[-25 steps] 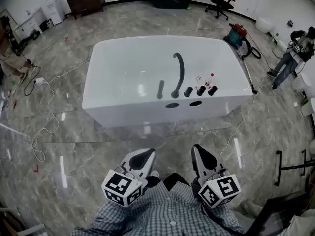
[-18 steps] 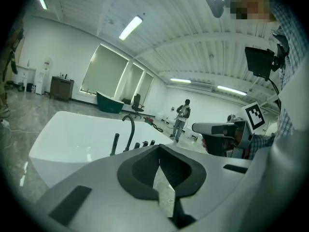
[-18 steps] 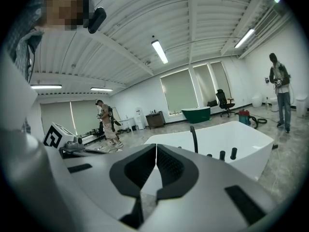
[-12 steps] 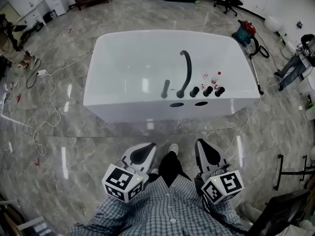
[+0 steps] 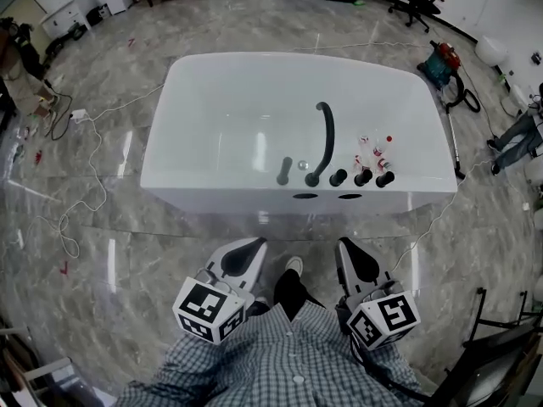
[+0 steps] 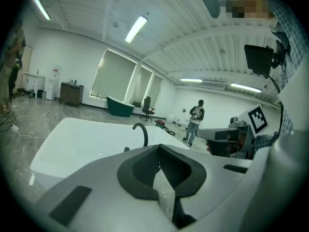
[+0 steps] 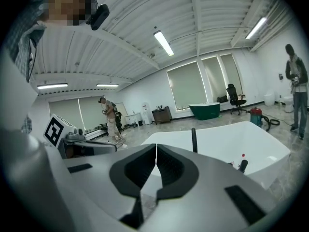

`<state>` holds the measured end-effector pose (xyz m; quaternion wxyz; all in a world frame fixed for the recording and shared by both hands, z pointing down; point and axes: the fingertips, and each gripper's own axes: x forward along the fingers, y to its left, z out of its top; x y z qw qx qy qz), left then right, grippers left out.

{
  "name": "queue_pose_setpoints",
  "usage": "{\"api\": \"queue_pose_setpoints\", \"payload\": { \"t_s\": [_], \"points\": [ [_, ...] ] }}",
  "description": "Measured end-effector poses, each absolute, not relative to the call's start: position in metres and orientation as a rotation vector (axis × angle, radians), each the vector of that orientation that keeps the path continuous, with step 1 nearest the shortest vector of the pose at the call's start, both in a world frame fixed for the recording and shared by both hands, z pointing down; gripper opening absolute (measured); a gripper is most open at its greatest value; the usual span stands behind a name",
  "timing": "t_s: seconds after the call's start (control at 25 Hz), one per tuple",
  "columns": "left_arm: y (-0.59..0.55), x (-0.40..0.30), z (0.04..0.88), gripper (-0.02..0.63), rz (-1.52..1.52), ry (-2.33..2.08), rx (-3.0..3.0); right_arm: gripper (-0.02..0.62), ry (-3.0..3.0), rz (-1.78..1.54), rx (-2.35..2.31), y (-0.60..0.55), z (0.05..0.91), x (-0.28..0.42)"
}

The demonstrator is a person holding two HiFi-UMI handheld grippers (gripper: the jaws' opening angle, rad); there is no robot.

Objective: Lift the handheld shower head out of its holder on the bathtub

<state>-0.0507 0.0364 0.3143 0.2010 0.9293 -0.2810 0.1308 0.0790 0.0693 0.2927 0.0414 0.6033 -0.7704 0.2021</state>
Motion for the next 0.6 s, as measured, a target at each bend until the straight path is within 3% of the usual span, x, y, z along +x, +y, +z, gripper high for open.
{"api": "queue_pose_setpoints", "payload": {
  "t_s": [0.6],
  "points": [
    [-0.043,0.000,0.348,0.009,0.379,-0.980,2.491,0.018,-2.443,0.690,1.601,-0.020,0.337,0.122]
  ]
}}
